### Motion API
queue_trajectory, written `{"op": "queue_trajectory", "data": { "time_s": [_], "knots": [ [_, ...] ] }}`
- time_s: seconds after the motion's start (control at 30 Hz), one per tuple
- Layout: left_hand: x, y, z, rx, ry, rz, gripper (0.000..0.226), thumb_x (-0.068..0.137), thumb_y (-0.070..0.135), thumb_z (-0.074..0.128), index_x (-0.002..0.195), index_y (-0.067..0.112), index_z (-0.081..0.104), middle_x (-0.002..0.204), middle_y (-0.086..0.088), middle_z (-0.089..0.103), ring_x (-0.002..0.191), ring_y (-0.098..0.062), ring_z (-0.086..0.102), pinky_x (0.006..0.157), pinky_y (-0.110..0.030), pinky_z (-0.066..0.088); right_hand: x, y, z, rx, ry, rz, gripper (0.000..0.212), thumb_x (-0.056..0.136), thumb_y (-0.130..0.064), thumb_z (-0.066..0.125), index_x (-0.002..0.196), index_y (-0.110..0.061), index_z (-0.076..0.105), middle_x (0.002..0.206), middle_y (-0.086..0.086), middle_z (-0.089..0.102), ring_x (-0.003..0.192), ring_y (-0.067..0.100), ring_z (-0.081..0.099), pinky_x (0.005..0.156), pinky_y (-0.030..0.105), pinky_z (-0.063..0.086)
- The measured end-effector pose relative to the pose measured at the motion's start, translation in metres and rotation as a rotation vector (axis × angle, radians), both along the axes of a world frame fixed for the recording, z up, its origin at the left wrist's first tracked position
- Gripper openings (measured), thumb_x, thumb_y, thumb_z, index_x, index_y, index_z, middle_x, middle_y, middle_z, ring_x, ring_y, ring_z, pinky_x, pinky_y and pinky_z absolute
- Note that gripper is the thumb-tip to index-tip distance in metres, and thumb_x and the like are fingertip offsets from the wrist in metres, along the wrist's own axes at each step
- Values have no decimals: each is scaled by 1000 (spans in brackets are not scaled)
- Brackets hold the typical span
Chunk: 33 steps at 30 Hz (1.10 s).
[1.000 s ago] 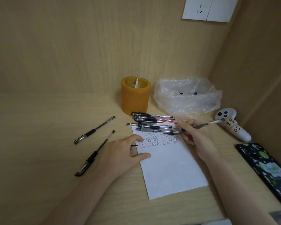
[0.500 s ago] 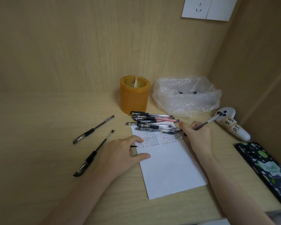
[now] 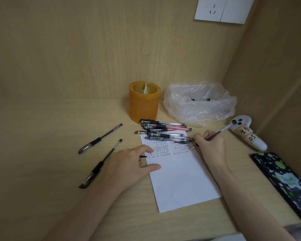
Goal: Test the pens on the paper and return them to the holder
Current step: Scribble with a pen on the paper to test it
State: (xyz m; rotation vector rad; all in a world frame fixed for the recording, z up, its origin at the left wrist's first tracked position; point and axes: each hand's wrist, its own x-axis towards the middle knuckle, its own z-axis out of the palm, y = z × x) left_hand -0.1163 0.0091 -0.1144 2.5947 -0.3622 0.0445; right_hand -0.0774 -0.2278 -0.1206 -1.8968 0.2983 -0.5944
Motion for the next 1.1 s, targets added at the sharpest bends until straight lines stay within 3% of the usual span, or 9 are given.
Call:
{"op": "queue_trajectory", "data": {
  "time_s": [0.87, 1.1],
  "knots": [
    [-1, -1, 2, 0, 0, 10, 52, 67, 73, 56, 112, 48, 51, 76, 17, 59, 80, 5, 58, 71, -19, 48, 0, 1, 0, -26, 1, 15, 33, 76, -1, 59, 50, -9, 40, 48, 2, 36, 42, 7, 31, 41, 16, 24],
    [-1, -1, 2, -3, -2, 9, 53, 67, 72, 56, 113, 47, 52, 78, 14, 62, 80, 3, 59, 73, -20, 50, 1, 1, 0, -41, 9, 20, 25, 75, 1, 59, 55, 3, 45, 51, 8, 36, 47, 9, 29, 41, 17, 23]
  ]
}}
